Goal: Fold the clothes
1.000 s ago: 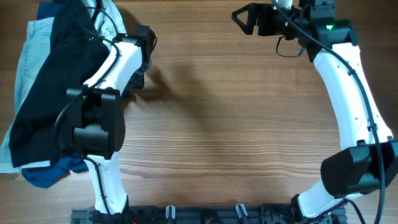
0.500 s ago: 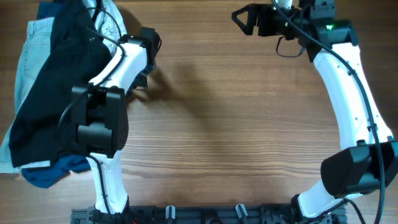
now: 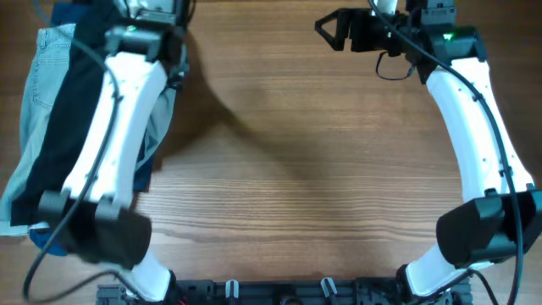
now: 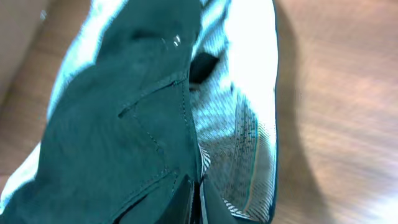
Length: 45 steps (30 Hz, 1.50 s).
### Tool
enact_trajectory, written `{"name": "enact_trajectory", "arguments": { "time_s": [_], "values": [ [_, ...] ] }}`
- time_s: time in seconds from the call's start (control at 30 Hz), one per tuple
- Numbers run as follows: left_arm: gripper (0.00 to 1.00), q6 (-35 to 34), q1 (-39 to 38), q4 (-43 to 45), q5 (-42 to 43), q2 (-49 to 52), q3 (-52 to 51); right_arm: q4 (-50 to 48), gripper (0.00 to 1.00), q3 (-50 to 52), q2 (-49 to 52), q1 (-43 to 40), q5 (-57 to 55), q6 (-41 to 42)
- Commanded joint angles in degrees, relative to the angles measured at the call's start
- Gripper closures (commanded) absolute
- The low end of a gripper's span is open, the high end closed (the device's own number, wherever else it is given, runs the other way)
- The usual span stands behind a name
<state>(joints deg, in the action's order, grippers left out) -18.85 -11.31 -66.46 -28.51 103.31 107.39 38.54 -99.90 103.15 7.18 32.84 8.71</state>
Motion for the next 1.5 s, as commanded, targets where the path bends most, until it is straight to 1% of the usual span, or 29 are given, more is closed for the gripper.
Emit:
{"name": "enact_trajectory", "arguments": {
  "time_s": [0.0,0.1,0.2,0.23,0.37,0.5,0.7,0.8,0.83,0.87,0.97,1.03,1.17,1.3,1.4,1.47],
  "values": [
    [0.96,-0.9,-0.2,0.3,1.5,-4.4,0.7,-0.4,0.06,1.8,3.6,0.2,7.8,-0.6],
    [0.96,-0.9,-0.2,1.0,2.0,-6.6,0.7,-1.5,0.08,2.1,6.3,1.5,11.2,-0.4],
    [0.96,-0.9,-0.2,3.9,5.6,-8.3,1.1,-2.1,0.09,2.1,7.8,2.8,12.5,0.5],
    [0.96,-0.9,-0.2,5.6,8.8,-8.7,2.9,-2.6,0.09,2.1,7.9,3.1,12.5,0.7],
    [0.96,-1.2,-0.2,9.0,17.3,-8.7,9.8,-3.4,0.1,2.1,7.8,2.9,12.7,0.7],
    [0.96,-2.7,-0.2,11.6,23.7,-8.7,18.1,-3.4,0.11,2.1,7.8,2.0,15.0,0.7],
    [0.96,-6.3,-0.2,12.1,34.4,-8.7,26.8,-3.9,0.11,1.9,7.2,-1.7,20.0,0.7],
    [0.96,-9.3,-0.7,13.9,43.0,-8.7,28.9,-3.9,0.11,1.9,5.3,-5.0,22.7,0.6],
    [0.96,-10.9,-1.0,15.8,47.7,-8.8,28.9,-3.7,0.11,1.9,4.4,-6.1,23.3,0.4],
    [0.96,-12.2,-1.2,17.5,50.7,-8.8,28.9,-3.5,0.11,1.9,3.8,-6.8,23.9,0.2],
    [0.96,-16.5,-2.1,23.6,58.0,-8.8,28.9,-2.4,0.11,1.9,2.1,-8.0,25.2,-0.3],
    [0.96,-18.0,-2.9,26.0,60.4,-8.9,28.9,-1.6,0.11,1.9,1.8,-7.9,26.5,-1.2],
    [0.96,-18.1,-4.5,26.0,63.9,-8.9,28.9,-2.8,0.11,1.9,2.0,-7.9,27.0,-0.7],
    [0.96,-18.1,-5.8,25.5,66.9,-9.4,28.9,-7.5,0.11,2.0,2.6,-7.8,26.5,4.0],
    [0.96,-18.1,-6.0,24.7,68.3,-10.4,28.9,-10.1,0.11,2.0,2.8,-7.8,23.6,8.0],
    [0.96,-17.6,-6.0,23.8,68.3,-11.5,28.9,-9.7,0.11,2.0,2.9,-7.8,22.1,8.0]
  ]
}}
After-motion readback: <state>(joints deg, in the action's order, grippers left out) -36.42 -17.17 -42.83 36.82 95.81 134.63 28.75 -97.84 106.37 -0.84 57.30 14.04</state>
